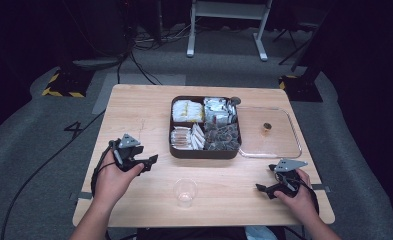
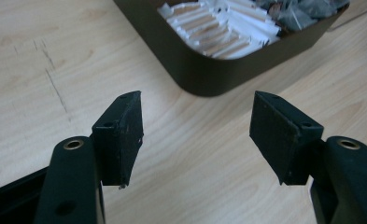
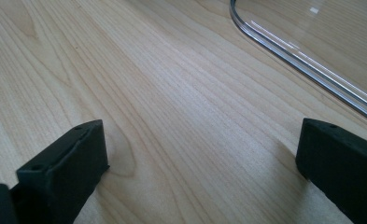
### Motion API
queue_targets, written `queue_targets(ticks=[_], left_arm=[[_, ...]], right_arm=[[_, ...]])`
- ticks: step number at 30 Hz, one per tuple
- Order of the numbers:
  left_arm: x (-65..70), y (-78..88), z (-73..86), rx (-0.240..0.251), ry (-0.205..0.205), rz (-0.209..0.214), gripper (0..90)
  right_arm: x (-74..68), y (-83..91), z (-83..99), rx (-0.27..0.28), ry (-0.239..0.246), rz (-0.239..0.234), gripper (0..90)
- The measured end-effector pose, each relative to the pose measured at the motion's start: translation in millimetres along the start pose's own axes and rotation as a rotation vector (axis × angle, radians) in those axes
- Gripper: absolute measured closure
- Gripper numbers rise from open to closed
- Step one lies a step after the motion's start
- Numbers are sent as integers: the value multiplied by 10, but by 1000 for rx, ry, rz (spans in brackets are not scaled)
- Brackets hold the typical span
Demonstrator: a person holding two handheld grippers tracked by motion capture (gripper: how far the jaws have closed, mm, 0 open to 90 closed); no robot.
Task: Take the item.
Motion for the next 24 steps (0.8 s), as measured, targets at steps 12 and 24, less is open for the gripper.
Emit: queue_targets(ticks=[12,24], left_arm=[[47,-201,-451,64,-53,50,347],[39,-541,-787,95,-61,84,363]], right_arm=[[0,0,0,0,0,-1,21],[2,-1,-1,0,1,-2,22]])
Point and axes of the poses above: each handheld gripper's, and its own axes: y roughly backward along the jaws, z roughly out of its underside, x roughly to its right, the point moved 4 cm from there along -y, roughly forward along the jaws, and after that the axes turned 8 degrees about x, right-handed, at the moved point
